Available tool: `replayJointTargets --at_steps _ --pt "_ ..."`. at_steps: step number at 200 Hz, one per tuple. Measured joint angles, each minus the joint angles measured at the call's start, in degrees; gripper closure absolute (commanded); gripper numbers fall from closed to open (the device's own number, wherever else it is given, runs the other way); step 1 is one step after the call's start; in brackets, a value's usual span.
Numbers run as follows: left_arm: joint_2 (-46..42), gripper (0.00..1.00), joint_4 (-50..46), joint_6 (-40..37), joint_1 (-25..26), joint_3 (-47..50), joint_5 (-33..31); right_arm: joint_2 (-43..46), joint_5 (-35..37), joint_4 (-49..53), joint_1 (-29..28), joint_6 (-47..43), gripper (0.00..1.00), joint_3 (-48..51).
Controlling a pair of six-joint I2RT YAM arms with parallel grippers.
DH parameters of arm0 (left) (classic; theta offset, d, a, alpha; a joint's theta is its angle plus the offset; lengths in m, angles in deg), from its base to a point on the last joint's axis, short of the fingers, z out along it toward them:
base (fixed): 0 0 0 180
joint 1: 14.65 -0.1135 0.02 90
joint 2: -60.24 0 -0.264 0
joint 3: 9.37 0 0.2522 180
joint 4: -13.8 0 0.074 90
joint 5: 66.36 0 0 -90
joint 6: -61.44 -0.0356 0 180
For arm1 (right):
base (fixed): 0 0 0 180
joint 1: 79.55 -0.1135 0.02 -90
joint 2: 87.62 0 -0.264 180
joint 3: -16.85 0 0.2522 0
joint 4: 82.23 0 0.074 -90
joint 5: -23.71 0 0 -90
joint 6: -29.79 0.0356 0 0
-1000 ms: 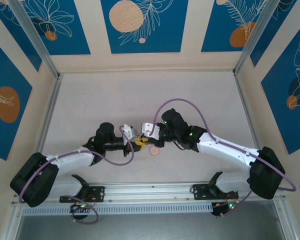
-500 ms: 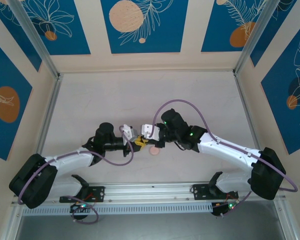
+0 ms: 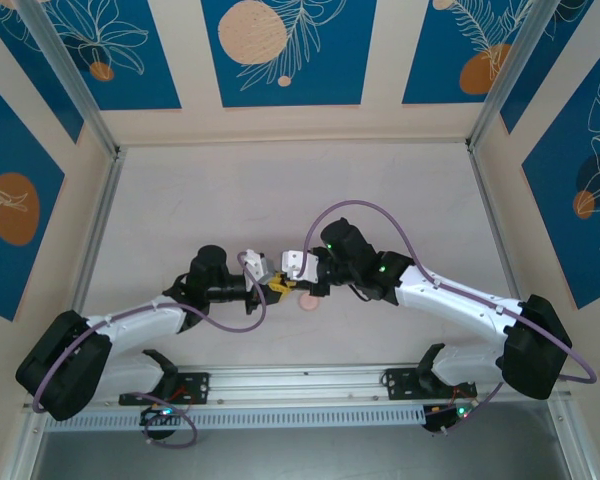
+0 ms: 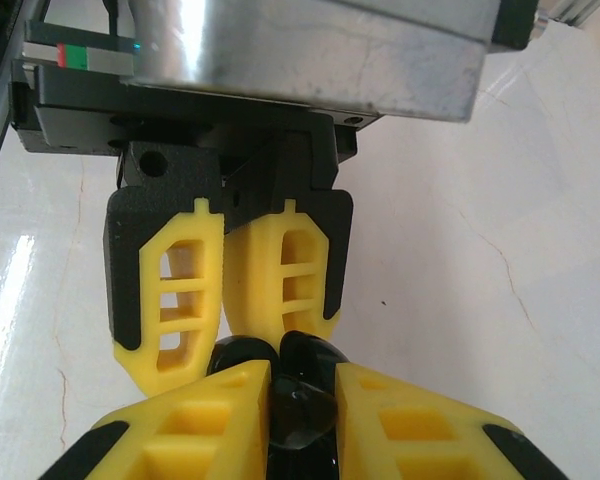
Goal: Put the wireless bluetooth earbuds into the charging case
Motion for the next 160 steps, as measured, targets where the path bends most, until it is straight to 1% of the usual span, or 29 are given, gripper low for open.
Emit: replayJointTargets --at_steps 60,108,134,160 --pt "-0.9 0.86 -1.2 0.0 0.0 0.0 0.0 0.0 0.0 0.3 0.0 -0.1 0.76 0.0" --pt "-1.1 0.85 -1.5 0.0 0.0 0.0 0.0 -0.3 -0.1 0.3 0.3 -0.1 0.73 -0.1" --pt "-1.2 0.85 -1.4 0.0 0.0 0.0 0.0 -0.3 -0.5 0.3 0.7 0.1 0.71 -0.1" --pt "-2.2 0.85 -2.0 0.0 0.0 0.0 -0.1 -0.3 -2.0 0.1 1.4 0.7 0.66 -0.1"
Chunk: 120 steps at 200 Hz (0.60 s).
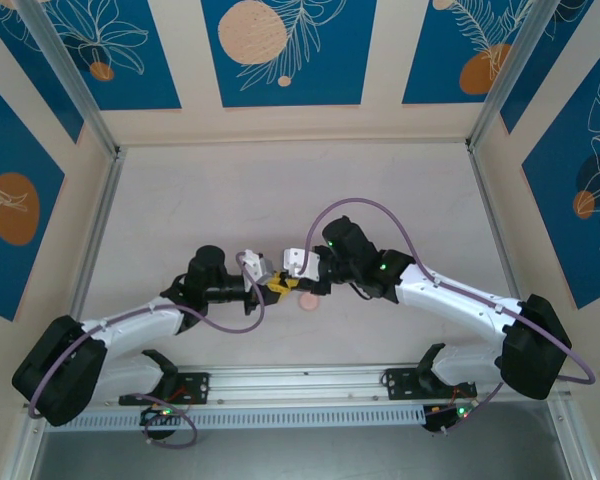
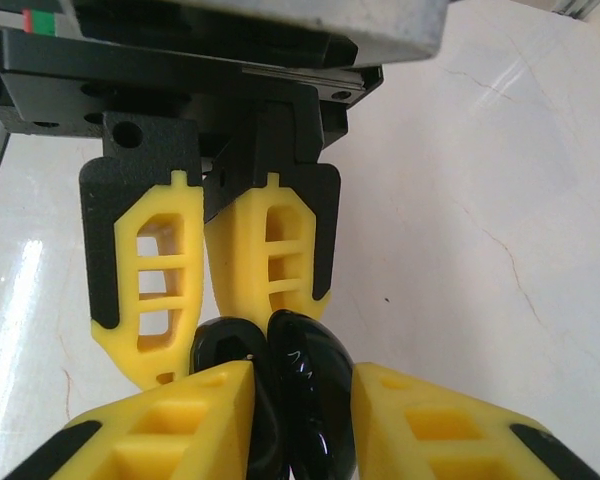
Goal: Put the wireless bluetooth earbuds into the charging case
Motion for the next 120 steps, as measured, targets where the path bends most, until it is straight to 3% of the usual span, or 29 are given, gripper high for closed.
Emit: replayJointTargets --at_steps 120 --pt "-1.3 0.85 -0.3 -1.0 0.0 0.0 -0.3 2.1 -7.2 -0.7 3.4 3.6 0.55 0.5"
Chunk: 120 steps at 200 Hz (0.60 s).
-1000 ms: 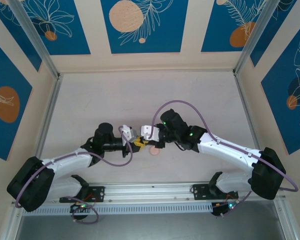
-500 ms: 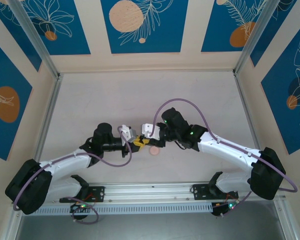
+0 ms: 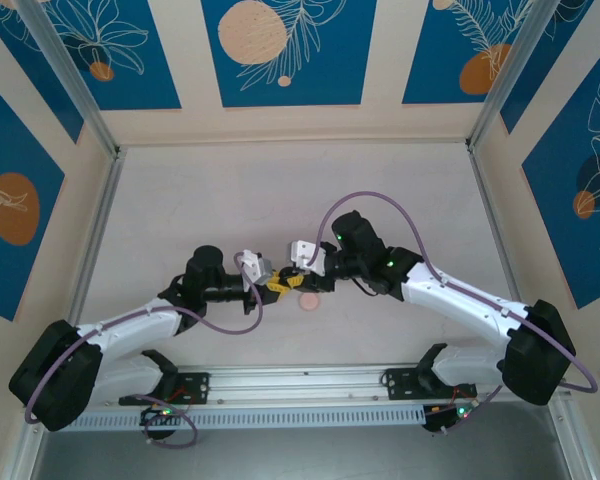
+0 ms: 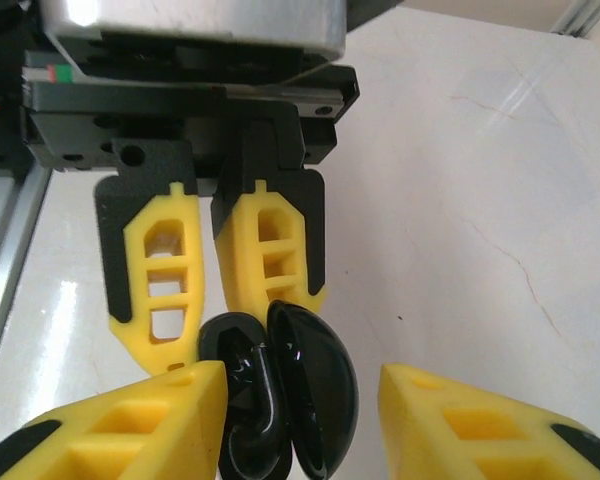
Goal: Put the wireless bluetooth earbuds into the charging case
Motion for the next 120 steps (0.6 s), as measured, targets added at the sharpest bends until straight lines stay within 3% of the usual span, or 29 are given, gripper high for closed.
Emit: replayJointTargets --at_steps 60,120 --pt "0.0 0.85 0.0 -0.1 0.0 0.0 -0.1 2.7 -5.2 -0.7 2.9 3.8 0.55 1.0" --pt "-1.9 0.85 0.0 -1.1 0.0 0.0 -1.4 7.6 -12.3 -2.1 10.9 17.1 0.59 2.6"
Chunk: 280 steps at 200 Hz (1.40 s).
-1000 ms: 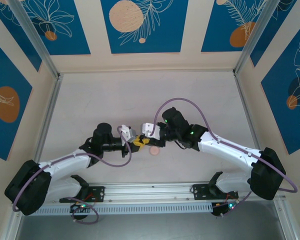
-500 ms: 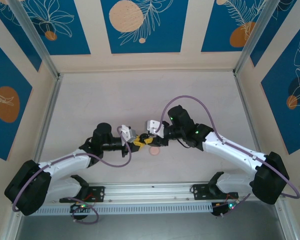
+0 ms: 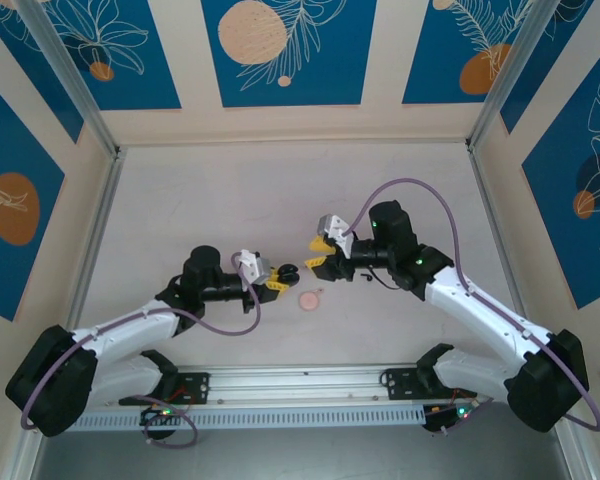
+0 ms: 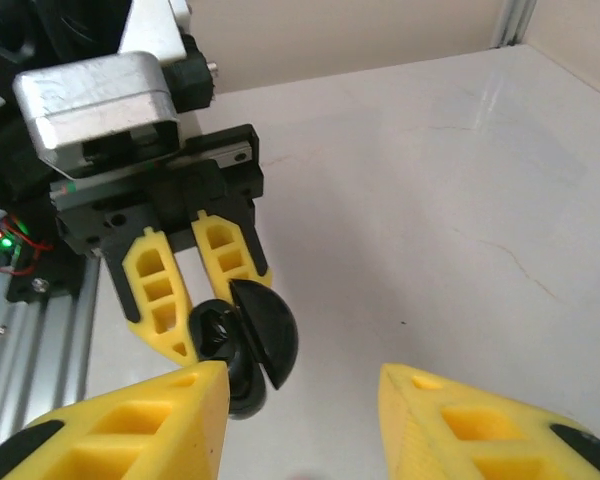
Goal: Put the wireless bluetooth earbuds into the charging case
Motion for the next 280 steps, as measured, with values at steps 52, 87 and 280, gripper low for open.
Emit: replayJointTargets --at_steps 52,87,280 --pt "0.0 0.85 -0.1 -1.0 0.0 0.0 -2.8 0.0 -0.4 3.1 -1.2 13.1 0.62 0.0" --pt "0.0 0.85 -1.3 -2.3 0.0 0.0 -4.8 -3.0 1.2 5.7 -2.1 22.3 0.63 -0.9" --pt "1.2 0.86 -4.2 -3.5 0.4 -0.9 -7.6 -14.2 10.6 7.0 -8.5 31.1 0.69 -5.9"
